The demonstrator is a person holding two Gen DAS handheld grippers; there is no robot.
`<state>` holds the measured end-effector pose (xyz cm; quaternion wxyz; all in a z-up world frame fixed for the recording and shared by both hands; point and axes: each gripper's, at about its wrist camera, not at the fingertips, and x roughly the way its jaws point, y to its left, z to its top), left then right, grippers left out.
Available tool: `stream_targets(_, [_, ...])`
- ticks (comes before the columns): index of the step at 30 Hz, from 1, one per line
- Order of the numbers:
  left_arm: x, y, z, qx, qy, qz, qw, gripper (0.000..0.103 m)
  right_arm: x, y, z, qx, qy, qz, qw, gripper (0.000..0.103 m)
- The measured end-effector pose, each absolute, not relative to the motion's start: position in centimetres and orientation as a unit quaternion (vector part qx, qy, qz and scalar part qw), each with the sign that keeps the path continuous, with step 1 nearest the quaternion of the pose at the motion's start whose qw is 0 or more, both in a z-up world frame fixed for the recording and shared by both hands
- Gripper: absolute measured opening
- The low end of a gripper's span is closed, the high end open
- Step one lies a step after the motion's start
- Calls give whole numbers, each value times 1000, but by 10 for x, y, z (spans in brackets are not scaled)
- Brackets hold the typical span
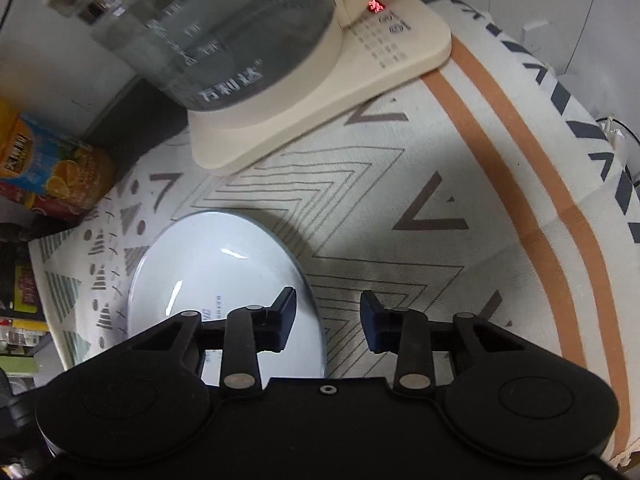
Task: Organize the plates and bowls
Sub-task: 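Close both grippers on the rim of the 'BAKERY' plate, then lift the 'BAKERY' plate with both grippers over the plate stack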
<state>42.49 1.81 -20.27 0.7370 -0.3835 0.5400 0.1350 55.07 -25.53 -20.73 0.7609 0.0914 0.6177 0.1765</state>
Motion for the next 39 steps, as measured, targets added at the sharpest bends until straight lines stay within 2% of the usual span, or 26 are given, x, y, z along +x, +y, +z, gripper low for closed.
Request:
stream_targets(5, [429,18,-208,-395,540,127,732,15,554,-249,-211,84,627,195,750,25])
stream_targets(11, [430,18,-210,-398,543,125,729,12,558,-240,-214,66,636,205,741,21])
stream_targets(17, [432,18,-205,-393,542,121,733,11,556,-238,-212,61,626,219,746,18])
stream_targets(29, [407,42,-179,-389,514,113,756,12,532,-234,-170,99,559,272,777,9])
stream_targets(39, [375,70,-154,-408,473,119,772,12,503,-211,-153,99,543,294,780,8])
